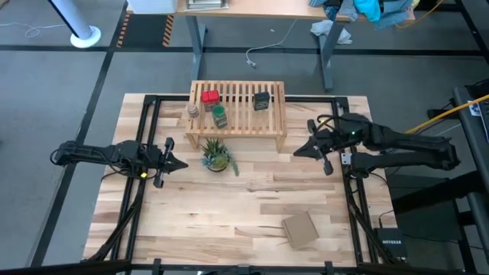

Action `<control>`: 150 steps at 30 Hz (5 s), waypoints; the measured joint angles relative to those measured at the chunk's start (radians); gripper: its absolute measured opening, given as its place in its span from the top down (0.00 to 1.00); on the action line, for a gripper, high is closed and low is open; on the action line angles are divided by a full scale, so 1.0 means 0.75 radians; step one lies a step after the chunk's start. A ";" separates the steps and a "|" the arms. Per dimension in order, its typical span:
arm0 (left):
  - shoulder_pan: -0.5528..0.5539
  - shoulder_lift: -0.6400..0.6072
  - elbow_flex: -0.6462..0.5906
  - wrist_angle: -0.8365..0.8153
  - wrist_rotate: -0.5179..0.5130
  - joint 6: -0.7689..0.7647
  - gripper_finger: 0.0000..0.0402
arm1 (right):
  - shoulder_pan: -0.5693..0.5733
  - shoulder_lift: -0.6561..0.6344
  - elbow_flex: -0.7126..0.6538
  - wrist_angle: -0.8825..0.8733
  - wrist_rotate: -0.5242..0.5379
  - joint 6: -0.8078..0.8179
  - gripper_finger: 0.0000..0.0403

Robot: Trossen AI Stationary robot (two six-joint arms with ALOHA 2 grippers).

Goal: Shelf spices
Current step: Return to Home Position

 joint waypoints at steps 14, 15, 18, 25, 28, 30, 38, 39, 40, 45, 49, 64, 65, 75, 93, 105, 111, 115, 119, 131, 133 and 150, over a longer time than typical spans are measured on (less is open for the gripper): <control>0.000 -0.014 -0.038 0.053 0.001 0.018 1.00 | 0.000 -0.017 -0.554 0.768 -0.058 0.151 0.96; 0.000 -0.014 -0.038 0.053 0.000 0.018 1.00 | 0.000 -0.017 -0.586 0.813 -0.055 0.169 0.96; 0.000 -0.014 -0.038 0.053 0.000 0.020 1.00 | 0.000 -0.017 -0.657 0.933 -0.066 0.210 0.96; 0.000 -0.014 -0.038 0.053 0.000 0.015 1.00 | 0.000 -0.018 -0.777 1.133 -0.066 0.256 0.96; 0.000 -0.014 -0.038 0.052 0.000 0.014 1.00 | 0.000 -0.026 -0.841 1.241 -0.066 0.257 0.96; 0.000 -0.014 -0.038 0.051 0.000 0.014 1.00 | 0.000 -0.026 -0.888 1.345 -0.067 0.260 0.96; 0.000 -0.013 -0.038 0.048 -0.001 0.013 1.00 | 0.000 -0.037 -0.935 1.456 -0.075 0.279 0.96; 0.000 -0.013 -0.038 0.048 -0.001 0.012 1.00 | 0.000 -0.039 -0.935 1.475 -0.076 0.274 0.96; 0.000 -0.013 -0.038 0.048 -0.001 0.011 1.00 | 0.000 -0.046 -0.935 1.494 -0.085 0.262 0.96; 0.000 -0.013 -0.038 0.044 -0.001 0.011 1.00 | 0.000 -0.132 -0.936 1.562 -0.207 0.244 0.96; 0.000 -0.013 -0.038 0.029 -0.001 0.011 1.00 | 0.000 -0.251 -0.937 1.562 -0.252 0.275 0.96; 0.000 -0.014 -0.038 0.094 -0.001 0.071 1.00 | -0.001 -0.749 -0.939 1.244 -0.288 0.300 0.96; 0.000 -0.014 -0.038 0.092 -0.001 0.071 1.00 | -0.001 -0.781 -0.939 1.205 -0.287 0.300 0.96; 0.000 -0.015 -0.038 0.094 -0.001 0.092 1.00 | -0.001 -0.947 -0.940 0.850 -0.146 0.278 0.96; 0.007 -0.017 -0.038 0.127 -0.001 0.190 1.00 | -0.001 -0.949 -0.940 0.560 -0.079 0.246 0.96; 0.007 -0.014 -0.038 0.026 -0.001 0.103 1.00 | -0.001 -0.949 -0.940 0.422 0.008 0.246 0.96; 0.007 -0.013 -0.038 0.023 -0.001 0.055 1.00 | -0.001 -0.936 -0.940 0.420 0.008 0.246 0.96; 0.007 -0.013 -0.038 0.022 -0.001 0.065 1.00 | -0.001 -0.937 -0.940 0.419 0.008 0.246 0.96; 0.007 -0.013 -0.038 0.021 -0.001 0.071 1.00 | -0.001 -0.937 -0.940 0.419 0.008 0.247 0.96; 0.007 -0.013 -0.038 0.020 -0.001 0.071 1.00 | -0.001 -0.937 -0.940 0.417 0.008 0.247 0.96; 0.007 -0.013 -0.038 0.019 -0.001 0.071 1.00 | -0.001 -0.937 -0.940 0.417 0.008 0.247 0.96; 0.007 -0.013 -0.038 0.019 -0.001 0.070 1.00 | -0.001 -0.937 -0.940 0.415 0.008 0.247 0.96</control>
